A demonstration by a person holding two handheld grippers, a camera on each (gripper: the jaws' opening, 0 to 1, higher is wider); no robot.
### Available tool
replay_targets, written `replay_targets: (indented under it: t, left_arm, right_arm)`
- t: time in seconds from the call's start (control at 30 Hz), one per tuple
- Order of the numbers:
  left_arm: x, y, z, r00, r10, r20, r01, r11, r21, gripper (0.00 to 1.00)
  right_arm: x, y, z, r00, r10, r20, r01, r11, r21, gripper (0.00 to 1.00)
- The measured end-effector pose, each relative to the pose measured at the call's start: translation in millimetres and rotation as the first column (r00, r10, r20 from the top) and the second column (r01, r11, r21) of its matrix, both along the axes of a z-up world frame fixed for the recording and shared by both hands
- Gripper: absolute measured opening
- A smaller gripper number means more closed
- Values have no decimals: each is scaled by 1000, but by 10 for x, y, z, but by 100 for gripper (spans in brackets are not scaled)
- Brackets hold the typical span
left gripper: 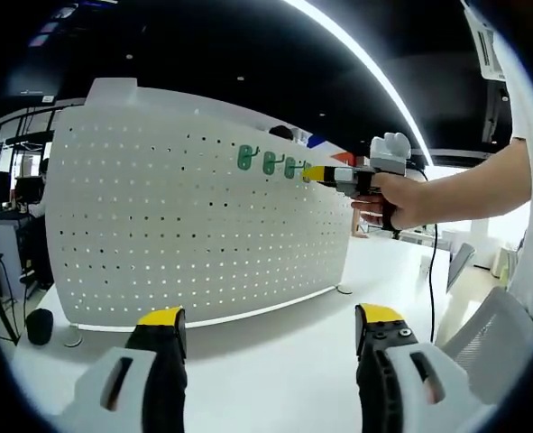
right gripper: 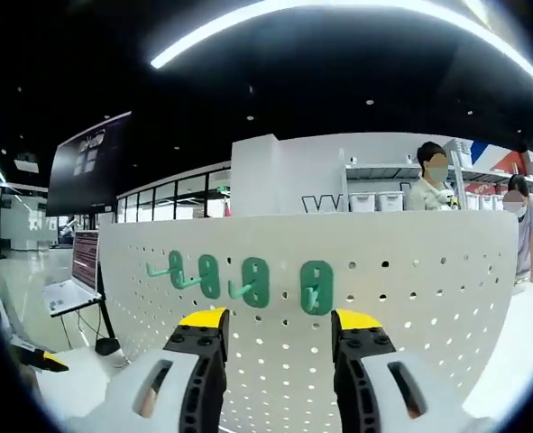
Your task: Insert the hook assembly into the mounting plate slot until the hook locks in place.
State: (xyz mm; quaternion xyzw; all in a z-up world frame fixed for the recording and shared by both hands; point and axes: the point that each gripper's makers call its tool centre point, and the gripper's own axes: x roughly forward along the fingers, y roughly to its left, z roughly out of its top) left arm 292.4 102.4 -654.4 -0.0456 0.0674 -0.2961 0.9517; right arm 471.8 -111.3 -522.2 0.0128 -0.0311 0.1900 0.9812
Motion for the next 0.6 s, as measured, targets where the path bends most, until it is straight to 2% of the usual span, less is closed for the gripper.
replay_targets:
  t: [0.27, 0.6]
  left_arm:
    - [2, -11, 4, 1000, -5, 0, 5, 1000, 1, 79]
    - [0, -27, -14, 1000, -13, -5, 13, 1000, 5, 79]
  right_arm:
    - [-8, 52, 11, 1000, 30, 2, -30, 1000, 1, 44]
    - [-229, 27, -75, 998, 63, 19, -62, 998, -23, 48]
